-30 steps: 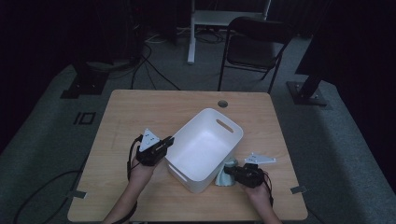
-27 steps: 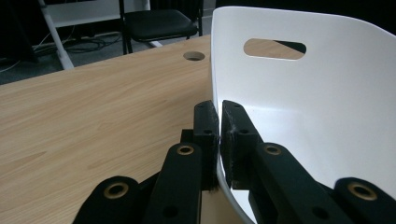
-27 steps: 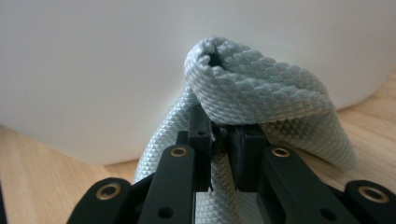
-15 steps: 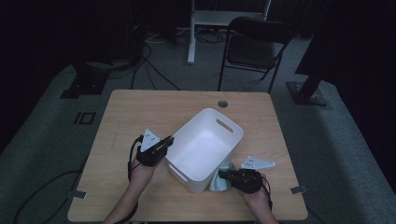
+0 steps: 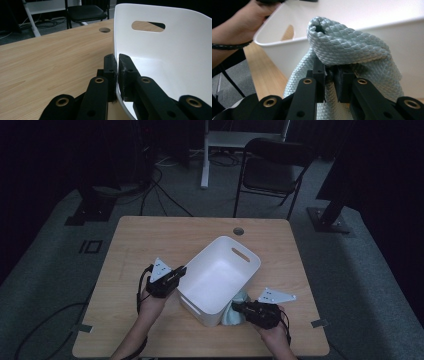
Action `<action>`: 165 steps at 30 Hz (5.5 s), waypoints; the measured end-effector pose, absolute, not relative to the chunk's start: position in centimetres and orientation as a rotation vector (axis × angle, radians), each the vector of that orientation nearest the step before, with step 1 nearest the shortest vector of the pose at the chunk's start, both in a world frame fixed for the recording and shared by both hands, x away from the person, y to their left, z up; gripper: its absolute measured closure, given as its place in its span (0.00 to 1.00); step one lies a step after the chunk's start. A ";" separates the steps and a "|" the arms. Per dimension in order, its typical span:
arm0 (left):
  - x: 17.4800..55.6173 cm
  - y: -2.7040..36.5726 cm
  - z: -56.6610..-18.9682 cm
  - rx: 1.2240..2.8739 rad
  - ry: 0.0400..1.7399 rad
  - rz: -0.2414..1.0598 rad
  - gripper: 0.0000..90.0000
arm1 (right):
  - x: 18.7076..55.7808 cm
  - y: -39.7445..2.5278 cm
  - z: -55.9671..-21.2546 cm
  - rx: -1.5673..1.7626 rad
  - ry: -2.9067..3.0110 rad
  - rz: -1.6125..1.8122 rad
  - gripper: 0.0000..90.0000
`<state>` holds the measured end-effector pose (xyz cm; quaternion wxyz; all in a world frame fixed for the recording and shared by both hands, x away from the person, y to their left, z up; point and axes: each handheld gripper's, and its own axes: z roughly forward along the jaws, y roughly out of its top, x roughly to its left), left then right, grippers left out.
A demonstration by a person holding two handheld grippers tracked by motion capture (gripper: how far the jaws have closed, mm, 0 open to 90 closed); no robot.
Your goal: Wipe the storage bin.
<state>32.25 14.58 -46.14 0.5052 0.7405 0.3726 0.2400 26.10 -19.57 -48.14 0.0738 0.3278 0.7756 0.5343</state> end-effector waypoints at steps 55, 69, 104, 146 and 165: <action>32.3 14.3 -46.2 1.763 0.937 0.598 0.95 | 24.7 -17.8 -47.0 0.858 2.381 1.704 0.88; 32.3 14.3 -46.1 1.777 0.925 0.602 0.95 | 26.1 -18.3 -49.5 0.955 2.418 1.613 0.88; 32.4 14.2 -46.1 1.778 0.925 0.608 0.95 | 30.8 -21.7 -51.0 1.194 2.292 1.480 0.88; 32.5 14.9 -45.4 1.729 0.927 0.525 0.60 | 33.1 -32.3 -50.6 1.504 1.936 1.289 0.82; 32.1 16.4 -44.3 1.685 0.928 0.503 0.34 | 34.5 -31.7 -51.0 1.497 1.967 1.340 0.33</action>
